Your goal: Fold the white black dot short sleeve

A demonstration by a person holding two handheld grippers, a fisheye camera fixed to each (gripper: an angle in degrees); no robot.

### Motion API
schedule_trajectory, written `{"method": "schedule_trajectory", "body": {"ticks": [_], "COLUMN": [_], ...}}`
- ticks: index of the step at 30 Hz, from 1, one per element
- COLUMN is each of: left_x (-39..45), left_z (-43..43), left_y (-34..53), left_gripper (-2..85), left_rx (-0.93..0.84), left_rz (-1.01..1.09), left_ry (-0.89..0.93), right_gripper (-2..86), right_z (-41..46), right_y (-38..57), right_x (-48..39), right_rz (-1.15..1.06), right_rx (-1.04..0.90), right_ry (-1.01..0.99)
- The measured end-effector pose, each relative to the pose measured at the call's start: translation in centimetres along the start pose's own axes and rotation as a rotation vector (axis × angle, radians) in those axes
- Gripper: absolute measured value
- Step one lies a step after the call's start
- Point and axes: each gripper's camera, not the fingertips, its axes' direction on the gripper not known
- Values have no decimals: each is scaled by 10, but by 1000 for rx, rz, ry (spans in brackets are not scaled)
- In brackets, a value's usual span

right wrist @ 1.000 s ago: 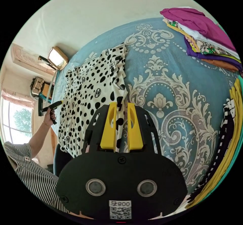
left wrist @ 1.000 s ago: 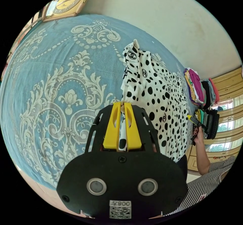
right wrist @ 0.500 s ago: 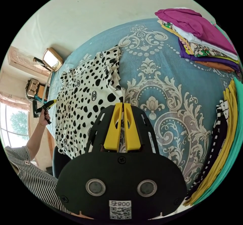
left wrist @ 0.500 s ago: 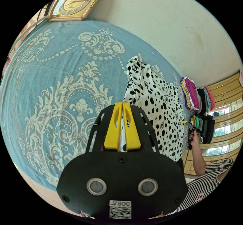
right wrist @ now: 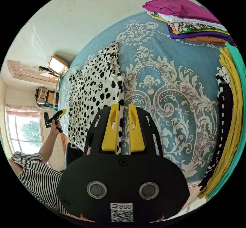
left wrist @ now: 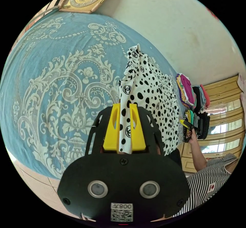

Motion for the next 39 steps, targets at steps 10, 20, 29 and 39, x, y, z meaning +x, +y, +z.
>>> {"method": "schedule_trajectory", "body": {"ticks": [10,20,29,39], "left_x": [25,15,19,56], "left_z": [-21,-65,-105,-53], "left_y": [42,81,189,241], "left_gripper": [8,11,71,92], "left_rx": [-93,-45,-69,-345], "left_rz": [51,-51,-60,62], "left_ry": [-136,-133,96,18], "right_gripper": [37,14,35,69], "right_z": [13,-10,-53,-58], "right_y": [71,80,139,216], "right_x": [-36,-25,-20,-31], "right_rz": [-27,15,60,85], "right_rx": [-123,-120,-59,-115], "right_ry": [106,109,70,-6]}}
